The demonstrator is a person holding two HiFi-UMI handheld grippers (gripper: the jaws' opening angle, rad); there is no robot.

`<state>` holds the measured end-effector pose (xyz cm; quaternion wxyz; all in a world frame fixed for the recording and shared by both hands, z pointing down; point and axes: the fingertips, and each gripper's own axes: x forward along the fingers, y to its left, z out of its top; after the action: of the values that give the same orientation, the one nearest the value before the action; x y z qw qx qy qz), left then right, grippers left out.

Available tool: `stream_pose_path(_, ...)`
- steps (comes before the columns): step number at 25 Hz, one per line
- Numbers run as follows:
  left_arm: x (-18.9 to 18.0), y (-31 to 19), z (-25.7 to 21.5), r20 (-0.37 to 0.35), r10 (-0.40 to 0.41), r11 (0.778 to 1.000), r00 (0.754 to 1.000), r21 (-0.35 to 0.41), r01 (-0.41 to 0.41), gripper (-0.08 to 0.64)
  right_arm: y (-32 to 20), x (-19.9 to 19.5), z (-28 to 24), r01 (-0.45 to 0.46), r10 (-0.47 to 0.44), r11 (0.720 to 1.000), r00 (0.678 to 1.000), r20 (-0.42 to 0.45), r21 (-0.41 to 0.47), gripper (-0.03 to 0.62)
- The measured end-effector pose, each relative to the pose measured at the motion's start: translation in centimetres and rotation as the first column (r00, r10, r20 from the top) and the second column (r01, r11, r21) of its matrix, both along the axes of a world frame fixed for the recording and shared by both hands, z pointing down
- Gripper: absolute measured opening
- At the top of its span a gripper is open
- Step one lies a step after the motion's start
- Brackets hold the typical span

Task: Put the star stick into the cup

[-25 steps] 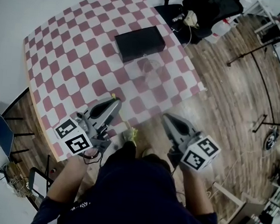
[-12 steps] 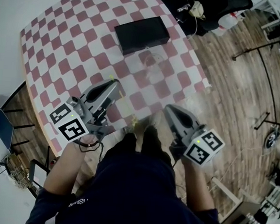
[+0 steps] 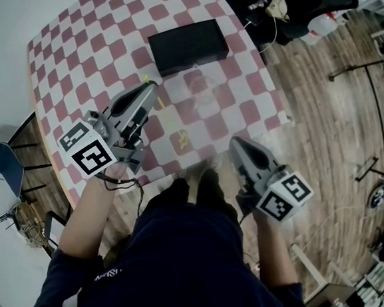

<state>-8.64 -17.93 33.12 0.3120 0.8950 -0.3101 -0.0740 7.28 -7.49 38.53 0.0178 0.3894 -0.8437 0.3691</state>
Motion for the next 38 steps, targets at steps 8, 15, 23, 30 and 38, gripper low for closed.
stream_pose_path(8, 3.7, -5.5, -0.9, 0.145, -0.018, 0.992, 0.989, 0.123, 0.000, 0.032, -4.2, 2.8, 1.2, 0.036, -0.035, 0.999, 0.999, 0.018, -0.029, 0.015)
stream_pose_path(15, 8.5, -7.3, -0.1, 0.264, 0.052, 0.967, 0.963, 0.229, -0.115, 0.032, -6.1, 4.0, 2.9, 0.047, -0.045, 0.996, 0.999, 0.021, -0.078, 0.015)
stream_pose_path(23, 12.3, -8.4, 3.6, 0.390, 0.105, 0.923, 0.915, 0.305, -0.236, 0.032, -6.9, 5.4, 5.5, 0.035, -0.035, 0.991, 0.999, 0.001, -0.130, 0.015)
stream_pose_path(30, 14.6, -7.1, 7.4, 0.504, 0.160, 0.867, 0.849, 0.339, -0.365, 0.032, -6.6, 5.7, 7.2, 0.047, -0.050, 0.984, 0.999, -0.014, -0.170, 0.015)
stream_pose_path(38, 16.9, -5.5, 9.2, 0.588, 0.166, 0.787, 0.792, 0.404, -0.465, 0.032, -6.2, 4.7, 8.7, 0.071, -0.074, 0.977, 0.997, -0.010, -0.200, 0.015)
